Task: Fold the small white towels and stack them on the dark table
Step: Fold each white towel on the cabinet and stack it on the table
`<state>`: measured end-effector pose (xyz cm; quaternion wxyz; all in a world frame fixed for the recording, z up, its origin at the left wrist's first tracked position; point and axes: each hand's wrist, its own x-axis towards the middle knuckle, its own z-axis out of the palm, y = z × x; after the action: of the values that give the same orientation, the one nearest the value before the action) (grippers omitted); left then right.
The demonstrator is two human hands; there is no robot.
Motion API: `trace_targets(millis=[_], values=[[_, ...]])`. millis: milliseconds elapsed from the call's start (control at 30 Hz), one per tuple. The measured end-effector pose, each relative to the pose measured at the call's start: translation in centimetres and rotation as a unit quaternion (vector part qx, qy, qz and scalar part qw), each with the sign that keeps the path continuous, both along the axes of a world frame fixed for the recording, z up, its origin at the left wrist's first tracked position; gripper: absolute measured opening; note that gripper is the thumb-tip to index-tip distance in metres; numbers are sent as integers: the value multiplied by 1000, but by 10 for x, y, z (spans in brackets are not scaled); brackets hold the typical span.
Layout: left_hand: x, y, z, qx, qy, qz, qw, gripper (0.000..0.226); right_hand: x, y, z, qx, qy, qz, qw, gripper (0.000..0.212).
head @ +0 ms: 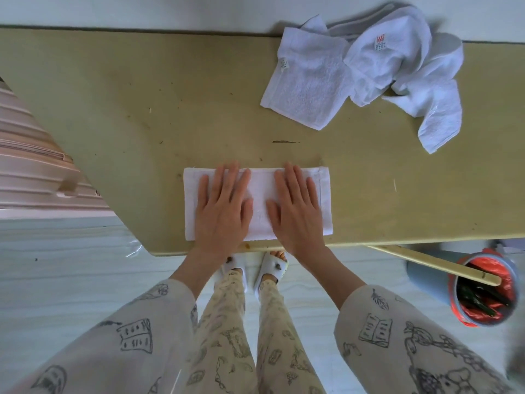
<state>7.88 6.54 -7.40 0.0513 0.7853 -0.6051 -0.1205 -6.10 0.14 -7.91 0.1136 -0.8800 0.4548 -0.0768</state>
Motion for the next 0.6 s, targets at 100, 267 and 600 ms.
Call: trace_targets(millis=[100,267,600], values=[[14,10,-5,5,-38,3,999,52,-11,-5,-5,-11,45,24,999,56],[30,21,-7,-9,-40,49,998,58,-26,-16,-3,-17,80,1,997,62],[29,17,-3,8,-33,64,997,64,-27,-19,3,20,123,4,992,66]])
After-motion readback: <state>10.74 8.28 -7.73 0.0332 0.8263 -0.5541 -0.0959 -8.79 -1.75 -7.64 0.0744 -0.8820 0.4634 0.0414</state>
